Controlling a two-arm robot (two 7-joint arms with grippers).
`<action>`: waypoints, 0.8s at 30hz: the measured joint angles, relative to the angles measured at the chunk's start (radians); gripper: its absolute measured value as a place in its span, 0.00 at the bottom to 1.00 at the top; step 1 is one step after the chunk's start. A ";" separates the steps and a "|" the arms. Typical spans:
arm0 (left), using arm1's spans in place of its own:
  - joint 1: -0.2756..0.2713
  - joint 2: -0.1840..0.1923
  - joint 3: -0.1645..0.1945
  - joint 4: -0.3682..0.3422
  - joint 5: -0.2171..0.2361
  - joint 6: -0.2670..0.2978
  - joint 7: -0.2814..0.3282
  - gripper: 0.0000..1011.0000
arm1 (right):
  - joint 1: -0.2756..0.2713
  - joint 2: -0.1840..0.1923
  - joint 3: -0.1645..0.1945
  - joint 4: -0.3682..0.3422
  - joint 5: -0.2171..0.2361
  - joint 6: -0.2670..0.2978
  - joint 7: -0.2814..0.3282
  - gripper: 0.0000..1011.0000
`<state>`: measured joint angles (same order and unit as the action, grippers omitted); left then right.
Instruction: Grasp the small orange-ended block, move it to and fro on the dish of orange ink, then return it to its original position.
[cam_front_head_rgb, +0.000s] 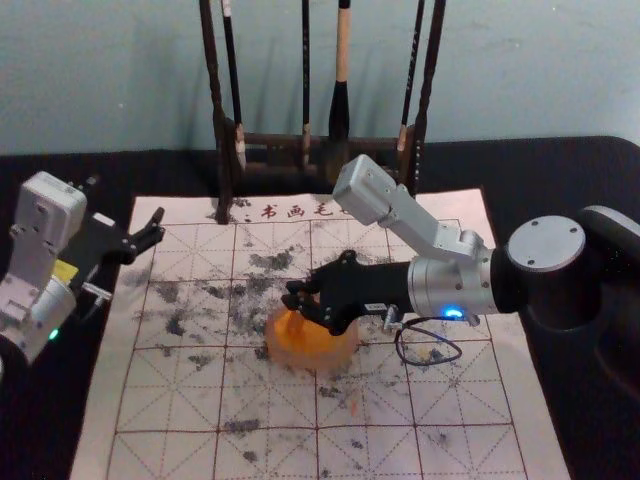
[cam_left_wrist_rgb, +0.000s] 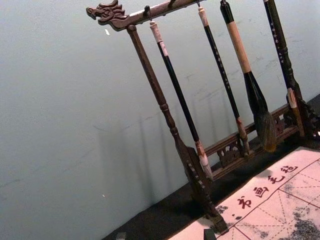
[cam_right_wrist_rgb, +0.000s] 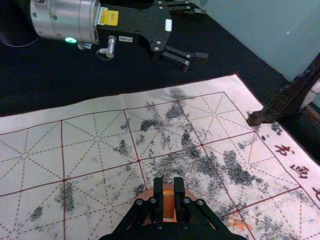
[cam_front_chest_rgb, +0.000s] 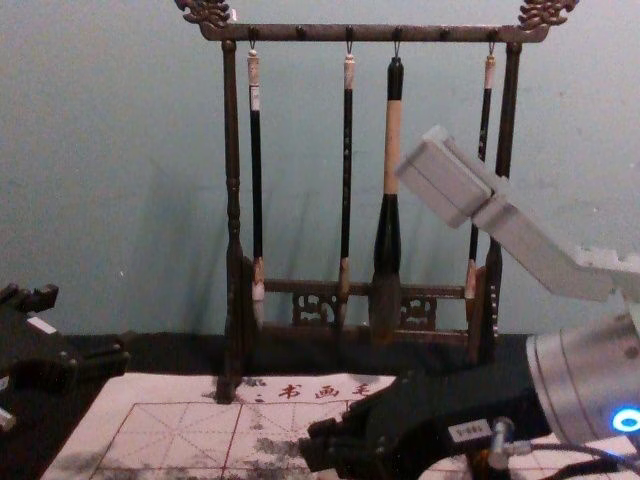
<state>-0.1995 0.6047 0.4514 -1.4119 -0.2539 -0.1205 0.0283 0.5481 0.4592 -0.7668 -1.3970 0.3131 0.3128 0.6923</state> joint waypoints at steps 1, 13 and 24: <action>0.000 0.000 0.000 0.000 0.000 0.000 0.000 0.99 | 0.001 -0.002 0.001 0.002 0.000 0.000 -0.001 0.12; 0.000 0.000 0.000 0.000 0.000 0.000 0.000 0.99 | 0.006 -0.008 0.014 0.018 -0.003 -0.001 -0.014 0.12; 0.000 0.000 0.000 0.000 0.000 0.000 0.000 0.99 | 0.004 0.000 0.026 0.022 -0.005 -0.001 -0.019 0.12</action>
<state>-0.1995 0.6047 0.4514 -1.4119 -0.2539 -0.1205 0.0283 0.5520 0.4587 -0.7404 -1.3746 0.3077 0.3121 0.6733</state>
